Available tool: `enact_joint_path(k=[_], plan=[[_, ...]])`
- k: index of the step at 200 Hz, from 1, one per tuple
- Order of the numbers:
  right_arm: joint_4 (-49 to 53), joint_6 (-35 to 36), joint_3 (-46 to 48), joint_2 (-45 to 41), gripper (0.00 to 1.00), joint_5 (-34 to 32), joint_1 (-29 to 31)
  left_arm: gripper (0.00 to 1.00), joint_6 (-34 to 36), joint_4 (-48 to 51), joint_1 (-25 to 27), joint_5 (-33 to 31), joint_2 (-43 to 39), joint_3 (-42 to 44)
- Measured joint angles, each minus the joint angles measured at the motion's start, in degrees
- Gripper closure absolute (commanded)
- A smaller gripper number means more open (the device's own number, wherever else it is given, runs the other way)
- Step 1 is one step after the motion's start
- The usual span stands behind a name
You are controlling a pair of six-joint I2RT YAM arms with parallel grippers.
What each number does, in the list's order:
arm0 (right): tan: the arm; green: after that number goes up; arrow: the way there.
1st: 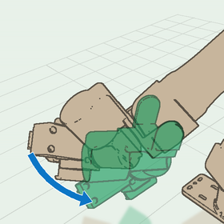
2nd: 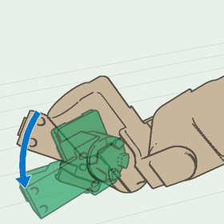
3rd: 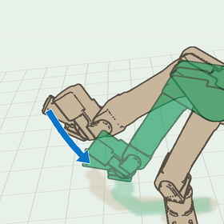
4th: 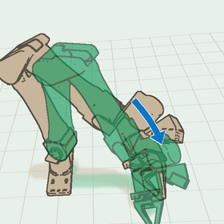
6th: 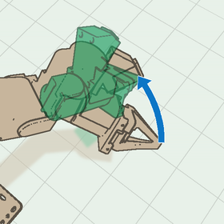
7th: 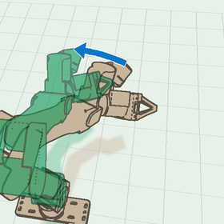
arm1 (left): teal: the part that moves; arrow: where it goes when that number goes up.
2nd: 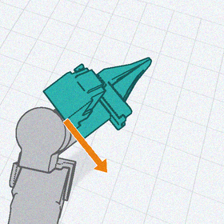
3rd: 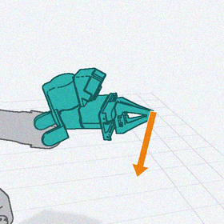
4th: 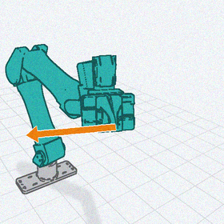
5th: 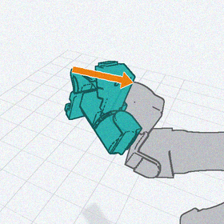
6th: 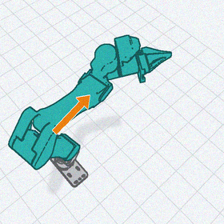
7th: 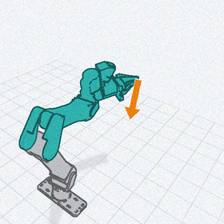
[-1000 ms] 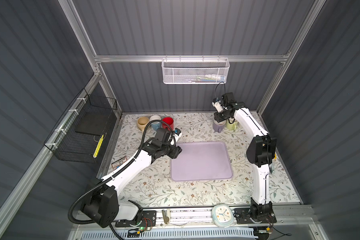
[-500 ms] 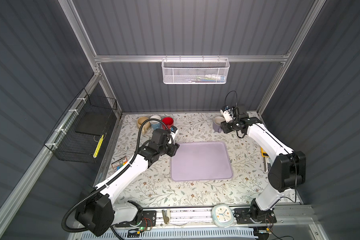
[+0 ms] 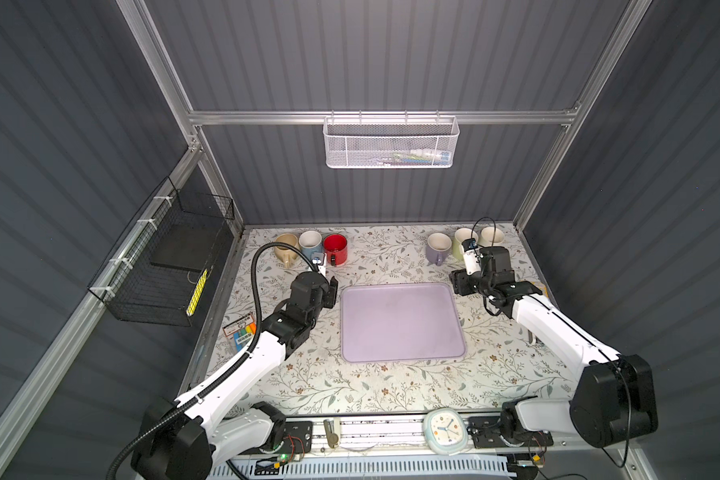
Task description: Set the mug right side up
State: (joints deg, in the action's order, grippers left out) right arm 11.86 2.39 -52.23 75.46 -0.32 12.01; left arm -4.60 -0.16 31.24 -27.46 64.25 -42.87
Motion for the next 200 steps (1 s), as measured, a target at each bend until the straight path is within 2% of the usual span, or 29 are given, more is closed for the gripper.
enact_joint_path(k=[9, 16, 21, 58, 96, 121, 152, 200], plan=[[-1.44, -0.85, 2.01, -1.55, 0.23, -0.24, -0.31, 0.23, -0.50, -1.07, -0.24, -2.62, 0.04, 1.20], [-2.43, -1.33, 3.50, -2.86, 0.22, -0.44, -0.46, 0.04, -0.96, -1.79, -0.50, -4.48, 0.11, 1.95], [-3.17, -1.60, 4.74, -3.98, 0.21, -0.63, -0.63, 0.00, -1.03, -2.54, -0.70, -5.81, 0.15, 2.49], [-11.63, -4.61, 13.86, -11.45, 0.16, -4.33, -1.29, 0.00, -3.26, -10.58, -2.58, -15.63, 0.76, 8.46], [-25.97, -8.07, 27.08, -17.42, 0.13, -12.37, -2.47, 0.00, -3.19, -19.21, -4.92, -20.68, 1.90, 16.11], [-33.20, -9.46, 34.14, -18.73, 0.13, -17.22, -3.87, 0.00, -2.43, -25.59, -6.82, -22.01, 2.01, 20.90], [-41.38, -10.54, 38.88, -19.04, 0.12, -20.02, -6.54, 0.00, -1.36, -34.34, -10.08, -22.21, 3.85, 25.90], [-52.28, -11.63, 42.49, -14.78, 0.10, -21.55, -10.32, 0.00, -0.44, -47.15, -15.74, -19.63, 14.12, 29.09]])
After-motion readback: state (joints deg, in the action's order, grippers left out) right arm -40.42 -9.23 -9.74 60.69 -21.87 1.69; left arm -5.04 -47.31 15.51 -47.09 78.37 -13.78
